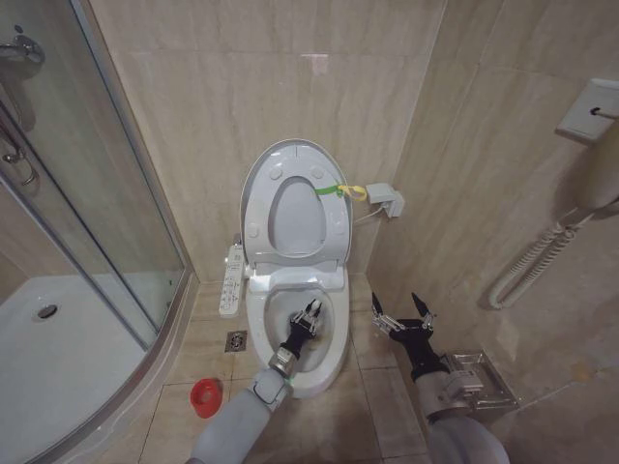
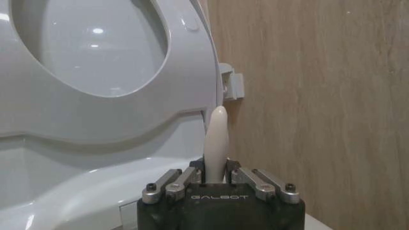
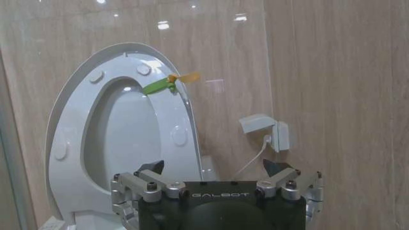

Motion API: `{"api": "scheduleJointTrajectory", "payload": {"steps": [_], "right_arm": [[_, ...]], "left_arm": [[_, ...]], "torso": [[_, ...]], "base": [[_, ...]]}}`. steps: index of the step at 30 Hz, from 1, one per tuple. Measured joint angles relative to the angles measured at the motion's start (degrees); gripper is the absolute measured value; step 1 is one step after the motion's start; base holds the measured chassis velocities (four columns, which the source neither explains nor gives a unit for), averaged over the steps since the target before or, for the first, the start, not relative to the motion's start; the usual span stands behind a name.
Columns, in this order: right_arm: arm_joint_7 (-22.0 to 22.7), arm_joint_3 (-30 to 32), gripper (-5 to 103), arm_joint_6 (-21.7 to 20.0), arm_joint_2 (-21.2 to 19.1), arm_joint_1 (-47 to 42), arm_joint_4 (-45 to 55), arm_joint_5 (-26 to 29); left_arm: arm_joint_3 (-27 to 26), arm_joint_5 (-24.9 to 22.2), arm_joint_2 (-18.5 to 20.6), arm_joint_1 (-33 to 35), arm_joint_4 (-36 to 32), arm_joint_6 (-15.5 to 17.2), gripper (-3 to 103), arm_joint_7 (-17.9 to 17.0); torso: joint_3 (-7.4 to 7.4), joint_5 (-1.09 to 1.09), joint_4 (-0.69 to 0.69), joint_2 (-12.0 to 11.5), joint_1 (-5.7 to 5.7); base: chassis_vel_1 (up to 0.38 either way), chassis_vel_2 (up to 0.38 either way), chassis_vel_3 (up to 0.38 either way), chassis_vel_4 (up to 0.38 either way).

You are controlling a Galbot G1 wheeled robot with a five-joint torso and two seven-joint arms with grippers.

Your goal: Open the toilet lid, clean the toilet bowl with a toilet brush, close the toilet lid, and flush.

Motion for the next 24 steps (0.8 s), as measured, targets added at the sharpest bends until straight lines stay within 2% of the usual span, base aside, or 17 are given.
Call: {"api": "scheduleJointTrajectory", "payload": {"steps": [11, 16, 19, 24], "right_arm": [[0.0, 0.0, 100, 0.0, 0.0, 0.0, 0.0, 0.0], [0.0, 0.0, 100, 0.0, 0.0, 0.0, 0.0, 0.0], [0.0, 0.0, 100, 0.0, 0.0, 0.0, 0.0, 0.0], [0.0, 0.0, 100, 0.0, 0.0, 0.0, 0.0, 0.0]], "left_arm": [[-0.9, 0.3, -0.6, -0.3, 0.7, -0.4, 20, 0.3], [-0.6, 0.3, -0.7, -0.3, -2.6, -0.3, 20, -0.3], [0.2, -0.2, -1.2, 0.2, -7.6, -0.3, 20, -1.1], [1.4, -1.2, -1.2, 1.1, -9.4, -0.3, 20, -1.0]], "torso": [[0.01, 0.00, 0.01, 0.0, 0.00], [0.01, 0.00, -0.01, 0.0, 0.00], [0.01, -0.01, -0.02, 0.0, 0.00], [0.01, 0.00, 0.00, 0.0, 0.00]], "base": [[0.000, 0.000, 0.000, 0.000], [0.000, 0.000, 0.000, 0.000], [0.000, 0.000, 0.000, 0.000], [0.000, 0.000, 0.000, 0.000]]}}
